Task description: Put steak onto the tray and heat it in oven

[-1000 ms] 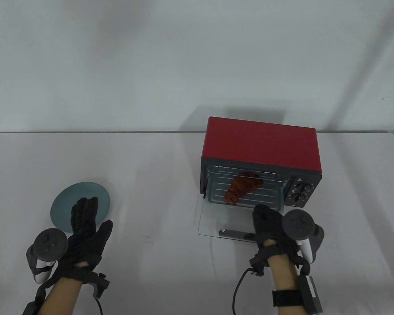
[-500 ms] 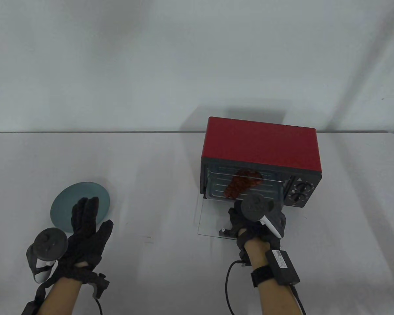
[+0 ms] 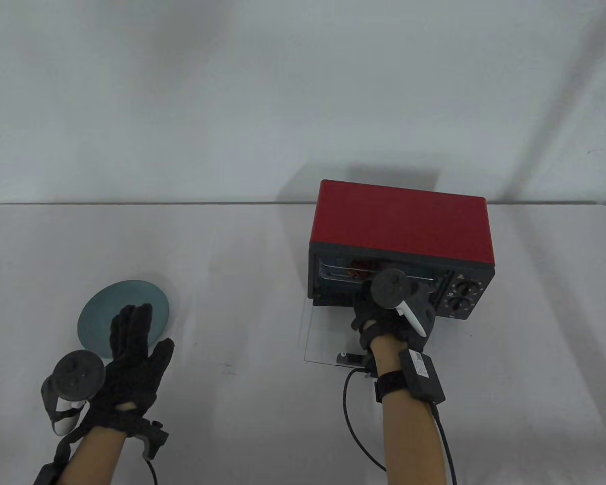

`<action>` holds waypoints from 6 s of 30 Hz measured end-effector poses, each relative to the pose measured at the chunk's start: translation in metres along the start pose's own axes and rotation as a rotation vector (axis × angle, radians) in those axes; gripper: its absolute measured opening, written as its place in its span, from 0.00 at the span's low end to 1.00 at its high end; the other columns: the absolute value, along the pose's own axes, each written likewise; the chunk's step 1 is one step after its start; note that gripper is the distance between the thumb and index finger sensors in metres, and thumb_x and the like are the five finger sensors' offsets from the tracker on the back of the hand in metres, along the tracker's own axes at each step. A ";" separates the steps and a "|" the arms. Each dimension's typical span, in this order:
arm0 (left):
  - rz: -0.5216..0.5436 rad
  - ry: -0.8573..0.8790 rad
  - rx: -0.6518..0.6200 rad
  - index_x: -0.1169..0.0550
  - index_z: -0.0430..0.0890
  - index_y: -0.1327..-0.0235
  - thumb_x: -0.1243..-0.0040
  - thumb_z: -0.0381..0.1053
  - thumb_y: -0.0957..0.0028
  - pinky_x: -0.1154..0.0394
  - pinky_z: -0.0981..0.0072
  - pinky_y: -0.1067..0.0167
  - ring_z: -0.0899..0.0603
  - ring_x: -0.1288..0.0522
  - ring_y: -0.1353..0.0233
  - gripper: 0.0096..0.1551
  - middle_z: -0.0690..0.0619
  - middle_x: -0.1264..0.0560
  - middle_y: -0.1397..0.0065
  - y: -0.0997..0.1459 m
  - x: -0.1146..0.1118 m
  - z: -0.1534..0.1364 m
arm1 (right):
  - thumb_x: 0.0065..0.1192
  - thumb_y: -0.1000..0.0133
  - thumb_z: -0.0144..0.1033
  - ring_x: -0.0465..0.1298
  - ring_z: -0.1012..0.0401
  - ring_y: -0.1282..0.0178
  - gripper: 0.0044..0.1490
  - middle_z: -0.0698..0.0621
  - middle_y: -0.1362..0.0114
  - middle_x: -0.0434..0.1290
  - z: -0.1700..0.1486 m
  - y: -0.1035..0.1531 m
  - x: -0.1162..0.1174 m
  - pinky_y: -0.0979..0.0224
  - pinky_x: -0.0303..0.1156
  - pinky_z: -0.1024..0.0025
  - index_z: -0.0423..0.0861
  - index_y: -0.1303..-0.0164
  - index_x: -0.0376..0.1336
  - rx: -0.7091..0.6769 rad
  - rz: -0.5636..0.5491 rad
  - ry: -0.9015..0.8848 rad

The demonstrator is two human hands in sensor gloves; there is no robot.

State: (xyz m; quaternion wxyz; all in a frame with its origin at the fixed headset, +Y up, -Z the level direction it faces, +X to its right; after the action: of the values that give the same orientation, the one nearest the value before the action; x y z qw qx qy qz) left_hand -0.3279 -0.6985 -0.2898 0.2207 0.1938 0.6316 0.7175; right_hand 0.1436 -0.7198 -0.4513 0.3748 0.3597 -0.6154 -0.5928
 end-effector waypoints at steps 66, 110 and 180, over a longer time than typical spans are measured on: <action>-0.106 -0.058 -0.033 0.57 0.58 0.15 0.56 0.79 0.42 0.61 0.24 0.29 0.32 0.72 0.15 0.51 0.46 0.67 0.12 -0.003 -0.019 0.004 | 0.52 0.47 0.48 0.75 0.37 0.49 0.39 0.26 0.41 0.70 -0.130 0.134 -0.042 0.52 0.69 0.40 0.33 0.35 0.63 0.273 -0.213 -0.989; -0.139 -0.041 -0.022 0.57 0.58 0.16 0.56 0.79 0.42 0.60 0.24 0.29 0.32 0.72 0.15 0.51 0.46 0.66 0.12 -0.004 -0.023 0.003 | 0.59 0.48 0.44 0.74 0.37 0.42 0.38 0.31 0.37 0.71 -0.106 0.095 -0.118 0.43 0.65 0.33 0.35 0.34 0.59 0.251 -0.703 -0.425; -0.201 -0.030 -0.017 0.57 0.57 0.16 0.56 0.78 0.42 0.60 0.25 0.28 0.32 0.72 0.15 0.50 0.46 0.66 0.12 -0.005 -0.033 0.002 | 0.63 0.45 0.38 0.78 0.43 0.52 0.16 0.44 0.46 0.76 -0.100 0.062 -0.092 0.46 0.69 0.37 0.55 0.48 0.64 0.302 -0.554 0.246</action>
State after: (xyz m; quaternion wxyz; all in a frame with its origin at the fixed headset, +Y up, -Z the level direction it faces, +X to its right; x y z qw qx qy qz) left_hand -0.2987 -0.7150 -0.2947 0.3028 0.1384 0.6382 0.6942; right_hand 0.2745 -0.6822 -0.3906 0.2134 0.6336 -0.5252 -0.5264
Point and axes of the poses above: the tracker on the back of each hand, its own z axis roughly to the thumb side, its own y axis roughly from the fingertips to the wrist, x = y × z, the point moved 1 cm from there along -y, roughly from the wrist to the fingertips
